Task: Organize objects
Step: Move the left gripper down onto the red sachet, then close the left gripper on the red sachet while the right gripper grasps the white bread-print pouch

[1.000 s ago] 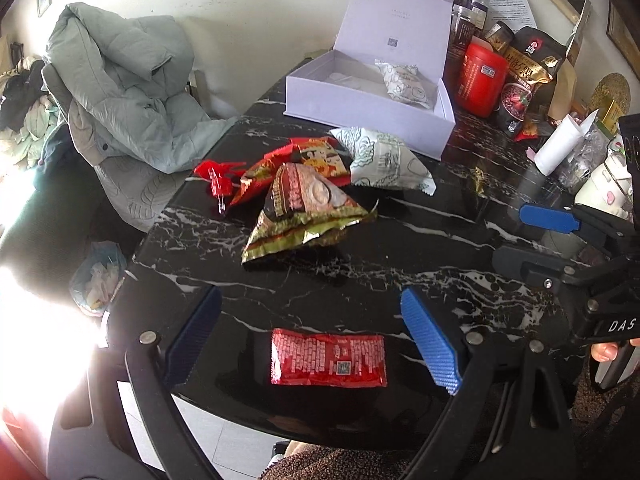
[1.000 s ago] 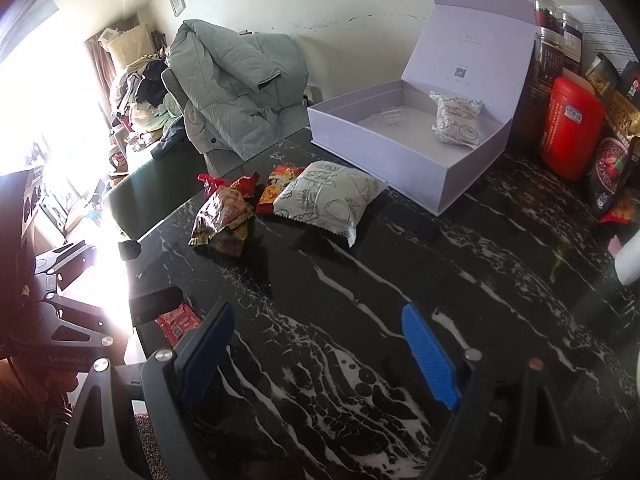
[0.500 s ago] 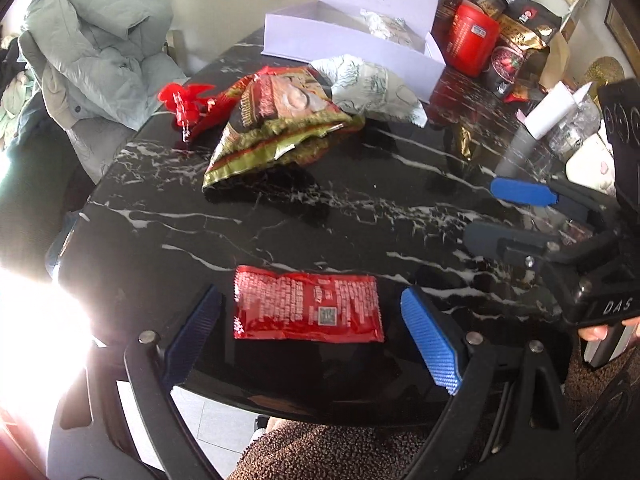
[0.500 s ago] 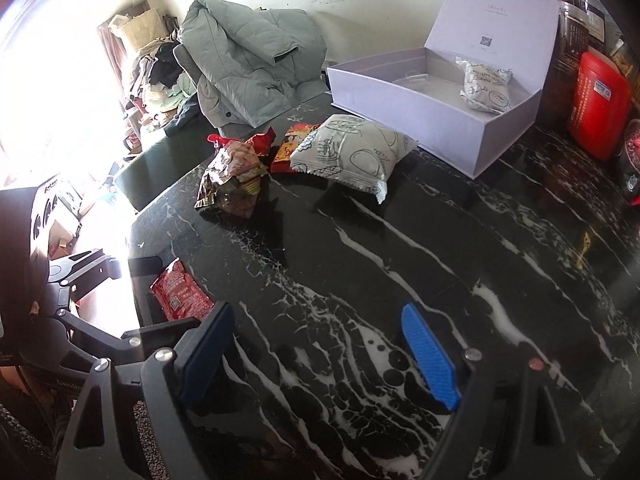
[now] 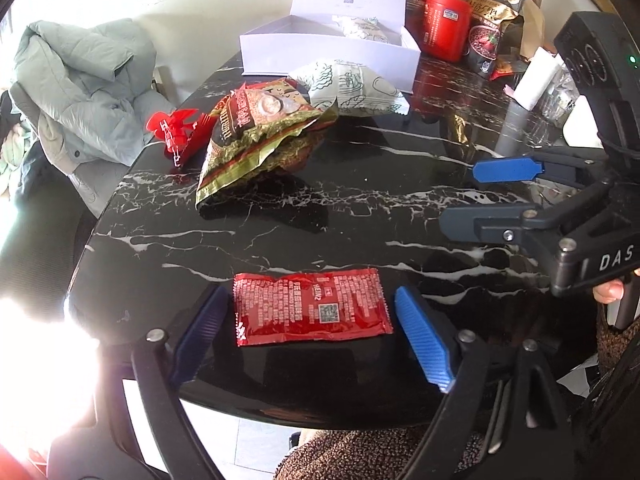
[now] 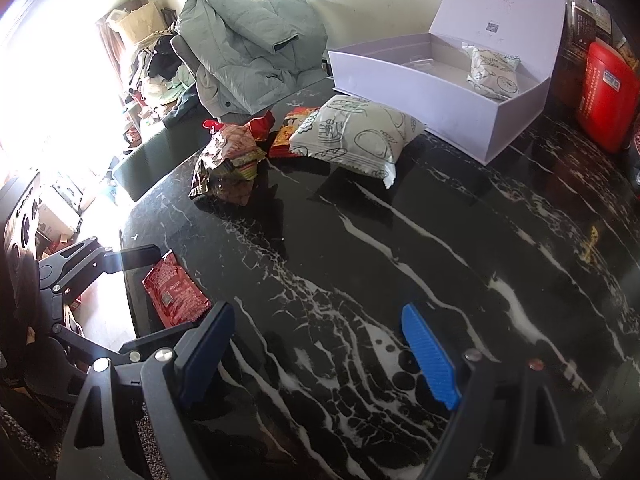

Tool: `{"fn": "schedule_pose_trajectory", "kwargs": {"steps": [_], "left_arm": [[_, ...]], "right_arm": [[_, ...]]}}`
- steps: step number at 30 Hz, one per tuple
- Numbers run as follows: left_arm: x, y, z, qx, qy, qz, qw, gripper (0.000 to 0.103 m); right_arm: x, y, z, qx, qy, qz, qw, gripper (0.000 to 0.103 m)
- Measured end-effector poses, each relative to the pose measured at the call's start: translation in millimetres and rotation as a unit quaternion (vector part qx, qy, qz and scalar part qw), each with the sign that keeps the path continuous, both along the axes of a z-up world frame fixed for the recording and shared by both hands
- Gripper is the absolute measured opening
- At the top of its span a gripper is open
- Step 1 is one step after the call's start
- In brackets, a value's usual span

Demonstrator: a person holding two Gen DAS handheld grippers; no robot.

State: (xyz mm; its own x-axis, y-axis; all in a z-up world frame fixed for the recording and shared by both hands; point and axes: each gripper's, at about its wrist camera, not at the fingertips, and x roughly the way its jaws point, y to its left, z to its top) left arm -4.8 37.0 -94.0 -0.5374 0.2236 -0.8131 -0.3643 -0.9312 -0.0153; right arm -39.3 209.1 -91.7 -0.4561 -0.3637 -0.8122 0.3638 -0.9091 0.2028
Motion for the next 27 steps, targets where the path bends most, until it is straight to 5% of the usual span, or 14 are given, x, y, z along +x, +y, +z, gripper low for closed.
{"fn": "schedule_pose_trajectory", "kwargs": {"steps": [11,17,27], "left_arm": [[-6,-6,2,0.006,-0.001,-0.003,1.0,0.067],[-16,-23,5,0.053,-0.021,0.015,0.9983,0.067],[-30,-39,9,0.07,-0.016,0.037,0.9967,0.067]], "right_arm": [[-3,-7,0,-0.003,-0.004,0.005,1.0,0.087],[-9,-11,7,-0.006,0.006,-0.001,1.0,0.087],[-38,-19,33,0.02,0.077,-0.068,0.995,0.087]]}}
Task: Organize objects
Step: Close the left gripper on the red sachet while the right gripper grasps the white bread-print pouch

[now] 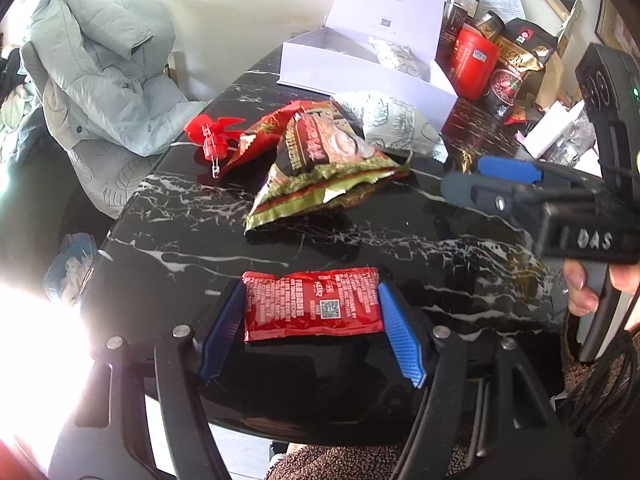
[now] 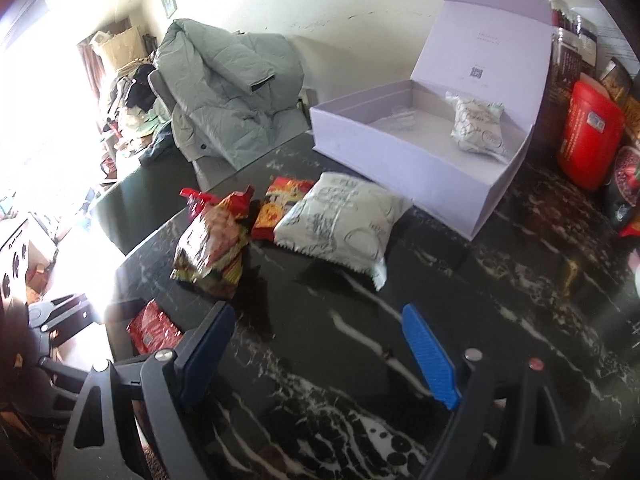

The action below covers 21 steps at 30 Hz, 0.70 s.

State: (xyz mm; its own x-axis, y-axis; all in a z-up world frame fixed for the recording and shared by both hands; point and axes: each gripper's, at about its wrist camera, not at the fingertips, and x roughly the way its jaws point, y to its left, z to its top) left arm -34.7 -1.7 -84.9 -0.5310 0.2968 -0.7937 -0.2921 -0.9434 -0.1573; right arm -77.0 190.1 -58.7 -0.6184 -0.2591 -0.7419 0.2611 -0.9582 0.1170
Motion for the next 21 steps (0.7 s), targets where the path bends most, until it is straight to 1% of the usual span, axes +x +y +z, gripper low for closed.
{"fn": "schedule_pose_trajectory", "kwargs": {"steps": [2,4,8,12,19,21], "left_arm": [[-5,-3,0,0.007,-0.002,0.004,1.0,0.067],[-9,-6,1,0.011,-0.003,0.009,0.9999,0.067],[-17,-12,-1,0.016,-0.007,0.02,0.9996,0.067],[-25,-17,-3,0.014,-0.008,0.036,0.9992,0.067],[-33,-23,-5,0.001,-0.004,0.05,0.9987,0.067],[-34,-23,-5,-0.001,-0.003,0.051,0.9987,0.067]], "right_arm": [[-9,-3,5,0.015,0.018,-0.02,1.0,0.087],[-20,-7,6,0.025,0.027,-0.029,0.999,0.087],[-41,-15,3,0.034,0.026,-0.043,0.998,0.087],[-57,-18,-2,0.038,0.038,-0.071,0.996,0.087],[-78,-22,-17,0.039,0.016,-0.079,0.996,0.087],[-79,-20,-20,0.028,0.015,-0.081,0.996,0.086]]}}
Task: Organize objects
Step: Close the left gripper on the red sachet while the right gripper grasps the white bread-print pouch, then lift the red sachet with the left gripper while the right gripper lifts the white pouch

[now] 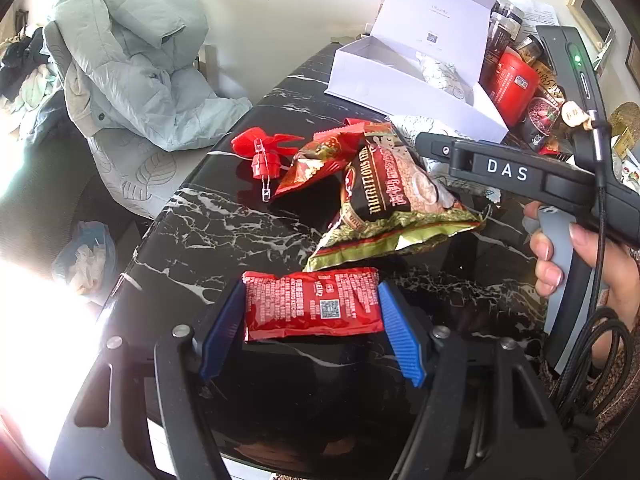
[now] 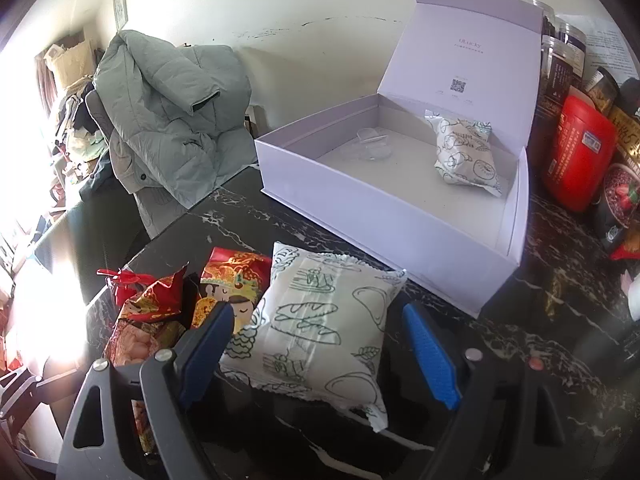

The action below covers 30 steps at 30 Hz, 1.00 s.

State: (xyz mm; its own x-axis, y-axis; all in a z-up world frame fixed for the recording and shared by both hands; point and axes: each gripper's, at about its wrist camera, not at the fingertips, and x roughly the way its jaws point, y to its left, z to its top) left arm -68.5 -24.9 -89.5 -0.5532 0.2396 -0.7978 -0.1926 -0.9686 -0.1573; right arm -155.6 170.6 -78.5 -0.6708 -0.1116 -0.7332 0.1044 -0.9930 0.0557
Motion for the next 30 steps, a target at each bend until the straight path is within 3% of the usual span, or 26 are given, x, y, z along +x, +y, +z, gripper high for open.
{"fn": "schedule_pose_trajectory", "kwargs": {"steps": [4,5,17,30], "left_arm": [[0,2,0,-0.009,0.001,0.001,1.0,0.067],[0,3,0,-0.01,0.001,0.0,0.9999,0.067],[19,24,1,0.009,-0.009,-0.038,0.9992,0.067],[44,72,0,-0.02,0.009,-0.11,0.9937,0.067]], "right_arm": [[3,4,-2,-0.009,0.011,-0.002,1.0,0.062],[4,4,-2,-0.005,0.012,-0.002,1.0,0.06],[51,29,1,-0.011,-0.011,0.019,1.0,0.059],[132,60,4,-0.003,-0.025,0.04,0.999,0.059]]}}
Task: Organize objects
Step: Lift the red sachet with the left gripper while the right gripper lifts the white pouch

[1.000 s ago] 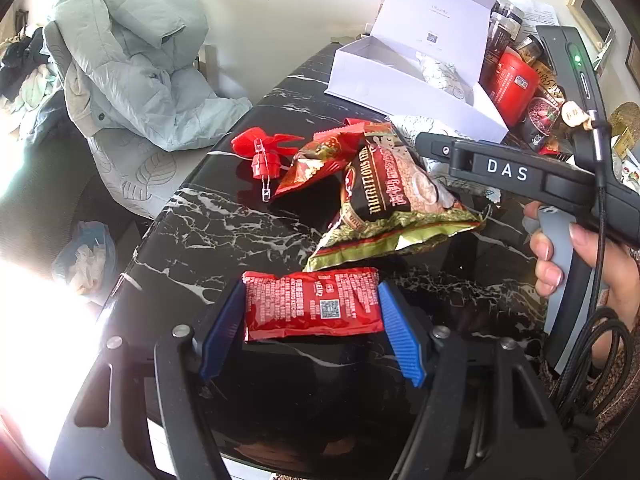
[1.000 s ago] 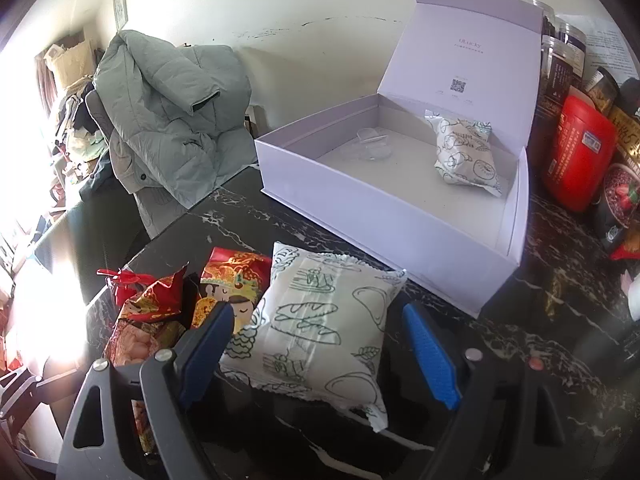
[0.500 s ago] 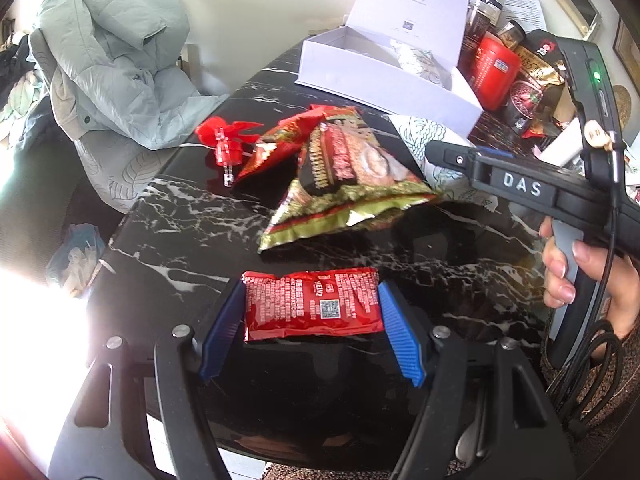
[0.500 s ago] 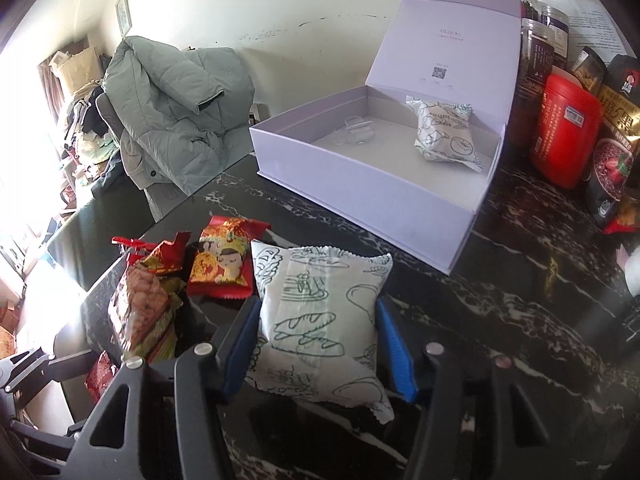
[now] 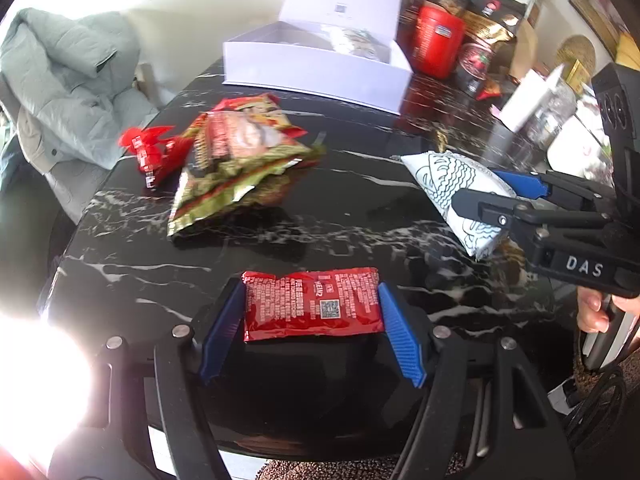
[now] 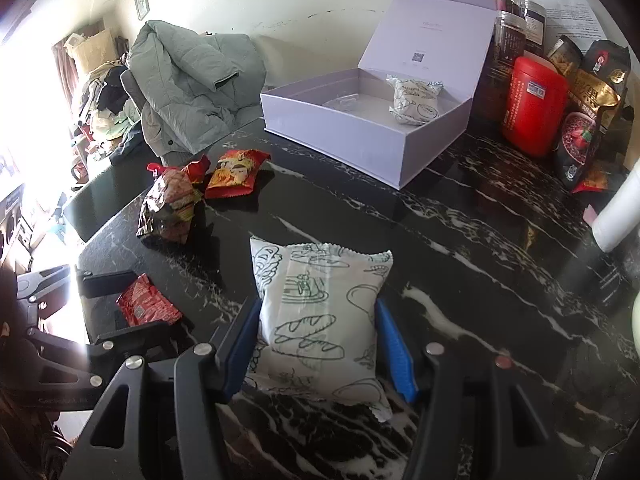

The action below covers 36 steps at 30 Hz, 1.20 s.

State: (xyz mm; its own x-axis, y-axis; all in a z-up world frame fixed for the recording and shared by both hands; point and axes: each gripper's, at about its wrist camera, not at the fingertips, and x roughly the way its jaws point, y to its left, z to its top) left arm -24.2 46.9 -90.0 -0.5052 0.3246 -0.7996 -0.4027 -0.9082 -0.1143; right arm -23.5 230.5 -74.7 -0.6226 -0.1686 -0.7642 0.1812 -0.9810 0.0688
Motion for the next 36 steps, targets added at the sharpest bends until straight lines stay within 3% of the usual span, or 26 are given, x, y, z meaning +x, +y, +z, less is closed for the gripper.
{"fn": "schedule_pose_trajectory", "kwargs": {"steps": [7,15,21,28,36], "left_arm": [[8,18,0,-0.016,0.007,-0.031,0.9994,0.067],[9,21,0,-0.031,0.009,-0.039,0.9987,0.067],[8,22,1,-0.036,0.005,-0.045,0.9983,0.067],[7,21,10,-0.036,0.01,-0.037,0.9986,0.067],[6,23,40,-0.025,0.036,-0.05,0.9978,0.067]], "right_arm": [[14,8,-10,-0.015,-0.015,0.02,1.0,0.07],[7,4,-19,-0.022,-0.025,0.042,0.999,0.072],[9,3,-19,-0.014,-0.022,0.043,0.999,0.059],[11,6,-10,-0.024,-0.027,0.043,0.998,0.058],[18,4,26,-0.019,0.008,0.053,0.998,0.058]]}}
